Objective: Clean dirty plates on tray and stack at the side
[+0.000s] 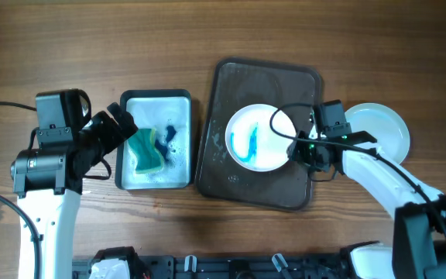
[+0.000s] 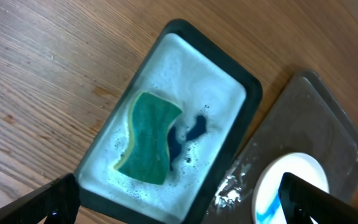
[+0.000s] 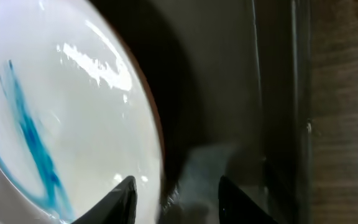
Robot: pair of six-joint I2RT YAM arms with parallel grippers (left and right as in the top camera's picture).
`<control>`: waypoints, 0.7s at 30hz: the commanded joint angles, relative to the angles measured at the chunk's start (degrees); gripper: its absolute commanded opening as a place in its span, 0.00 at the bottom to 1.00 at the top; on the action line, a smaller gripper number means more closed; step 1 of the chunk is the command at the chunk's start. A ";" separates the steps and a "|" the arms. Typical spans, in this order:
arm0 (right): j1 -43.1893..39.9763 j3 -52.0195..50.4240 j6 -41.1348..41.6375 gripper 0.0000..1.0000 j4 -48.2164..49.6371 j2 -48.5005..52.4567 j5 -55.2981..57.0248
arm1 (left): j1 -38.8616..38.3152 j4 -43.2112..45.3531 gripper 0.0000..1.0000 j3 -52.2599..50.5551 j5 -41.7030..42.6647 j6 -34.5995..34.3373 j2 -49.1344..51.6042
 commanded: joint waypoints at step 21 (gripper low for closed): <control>0.02 8.57 -15.19 0.41 -12.17 -19.85 -4.42 | -9.09 11.37 0.27 -12.39 -3.37 -7.50 30.25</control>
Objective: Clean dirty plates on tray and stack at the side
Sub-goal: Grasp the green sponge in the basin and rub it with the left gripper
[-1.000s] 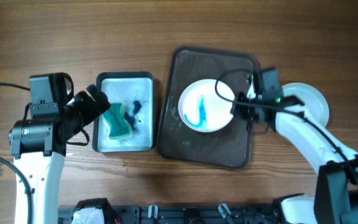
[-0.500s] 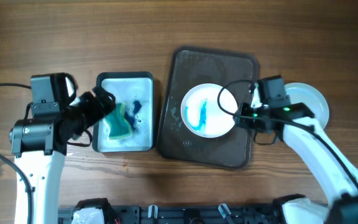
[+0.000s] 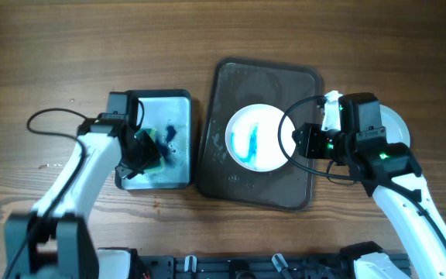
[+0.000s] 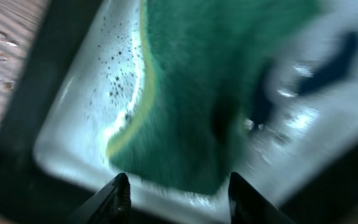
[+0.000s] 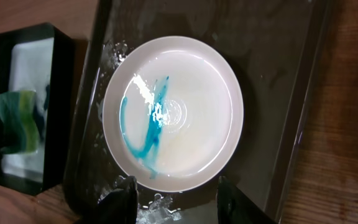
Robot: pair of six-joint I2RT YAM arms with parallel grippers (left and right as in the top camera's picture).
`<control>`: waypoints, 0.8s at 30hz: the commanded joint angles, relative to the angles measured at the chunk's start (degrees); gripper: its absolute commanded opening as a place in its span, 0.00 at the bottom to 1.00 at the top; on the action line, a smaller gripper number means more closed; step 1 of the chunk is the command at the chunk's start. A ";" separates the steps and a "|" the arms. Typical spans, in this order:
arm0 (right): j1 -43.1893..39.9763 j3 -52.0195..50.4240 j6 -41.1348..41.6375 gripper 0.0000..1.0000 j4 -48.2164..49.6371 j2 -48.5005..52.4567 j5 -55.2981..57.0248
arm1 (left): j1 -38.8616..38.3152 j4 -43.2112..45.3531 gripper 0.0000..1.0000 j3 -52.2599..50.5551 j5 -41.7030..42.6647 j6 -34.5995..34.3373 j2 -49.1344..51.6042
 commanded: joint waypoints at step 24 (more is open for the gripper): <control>0.02 0.74 0.13 0.38 -0.50 1.29 -1.14 | -0.59 6.45 0.50 5.14 -9.20 6.40 5.03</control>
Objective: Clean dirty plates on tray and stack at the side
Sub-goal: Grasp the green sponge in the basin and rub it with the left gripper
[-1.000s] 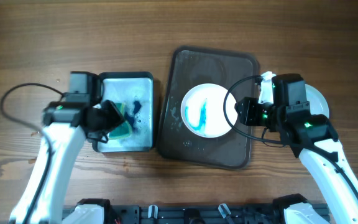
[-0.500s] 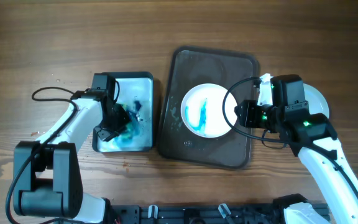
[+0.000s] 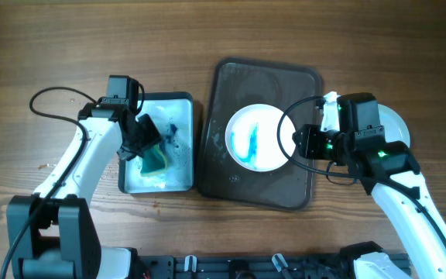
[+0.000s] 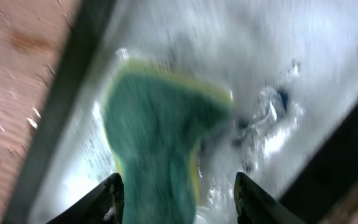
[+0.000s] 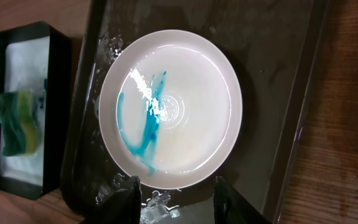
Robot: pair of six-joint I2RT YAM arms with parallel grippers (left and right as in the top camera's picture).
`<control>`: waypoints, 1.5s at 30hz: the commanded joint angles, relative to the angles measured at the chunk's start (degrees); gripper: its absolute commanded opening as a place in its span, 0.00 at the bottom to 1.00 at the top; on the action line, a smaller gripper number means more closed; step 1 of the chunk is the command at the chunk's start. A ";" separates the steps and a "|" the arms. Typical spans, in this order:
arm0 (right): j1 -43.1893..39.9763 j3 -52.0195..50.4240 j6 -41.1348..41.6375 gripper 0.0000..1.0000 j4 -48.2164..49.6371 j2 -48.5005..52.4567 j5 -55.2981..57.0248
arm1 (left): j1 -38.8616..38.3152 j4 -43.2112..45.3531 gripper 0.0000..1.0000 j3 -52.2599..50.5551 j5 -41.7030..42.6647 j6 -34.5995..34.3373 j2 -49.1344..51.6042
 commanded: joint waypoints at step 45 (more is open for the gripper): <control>0.02 0.74 2.54 0.40 -0.85 0.55 12.17 | -2.95 0.81 0.04 -6.10 -0.55 1.90 3.80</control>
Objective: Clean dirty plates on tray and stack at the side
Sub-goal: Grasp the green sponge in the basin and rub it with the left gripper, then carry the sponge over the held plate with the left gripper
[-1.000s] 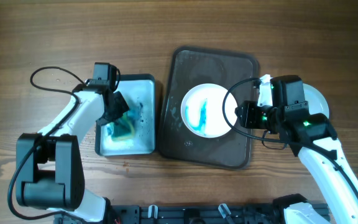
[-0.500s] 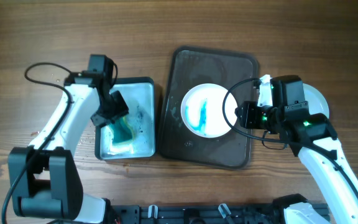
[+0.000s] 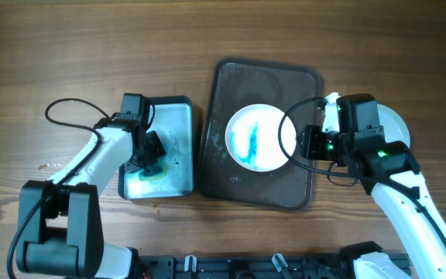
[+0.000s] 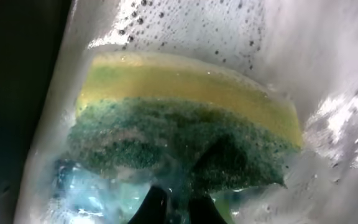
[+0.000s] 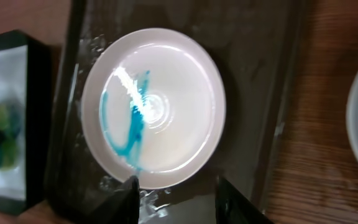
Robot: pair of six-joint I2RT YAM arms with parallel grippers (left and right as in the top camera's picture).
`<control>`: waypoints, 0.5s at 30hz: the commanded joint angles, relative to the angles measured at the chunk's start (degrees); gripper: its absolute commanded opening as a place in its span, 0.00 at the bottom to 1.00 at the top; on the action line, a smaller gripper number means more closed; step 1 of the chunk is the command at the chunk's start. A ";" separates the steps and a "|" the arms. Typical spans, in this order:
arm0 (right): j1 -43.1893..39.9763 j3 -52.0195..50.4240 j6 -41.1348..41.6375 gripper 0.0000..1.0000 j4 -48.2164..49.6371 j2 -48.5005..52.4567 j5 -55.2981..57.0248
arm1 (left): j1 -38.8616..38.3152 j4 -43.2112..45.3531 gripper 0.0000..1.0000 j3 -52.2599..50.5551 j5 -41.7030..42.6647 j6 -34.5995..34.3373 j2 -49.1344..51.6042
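A white plate (image 3: 255,138) smeared with a blue streak lies on the dark tray (image 3: 262,190). The right wrist view shows the same plate (image 5: 154,109). My right gripper (image 5: 179,199) hovers open above the tray, at the plate's right side (image 3: 304,144), holding nothing. A green and yellow sponge (image 4: 185,124) lies in foam in the soapy tub (image 3: 173,116). My left gripper (image 4: 176,208) is down in the tub, shut on the sponge's green edge (image 3: 149,149).
A clean white plate (image 3: 399,124) sits on the wooden table right of the tray, mostly covered by my right arm; its rim shows in the right wrist view. The tub stands close against the tray's left edge.
My left gripper was open over the sponge; now it sits lower in the tub, shut on the sponge. The sponge lies nearer the tub's front left. The right wrist view shifted slightly.
First my left gripper hung open left of the tub and my right gripper was low by the dirty plate's right rim. Then the right gripper stood higher over the tray and the left was down over the sponge. Now the left holds the sponge.
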 commanded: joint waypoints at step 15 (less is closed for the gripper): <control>0.02 0.74 -2.38 0.43 4.96 13.66 2.23 | -3.41 -24.76 0.04 32.26 0.70 5.03 -1.53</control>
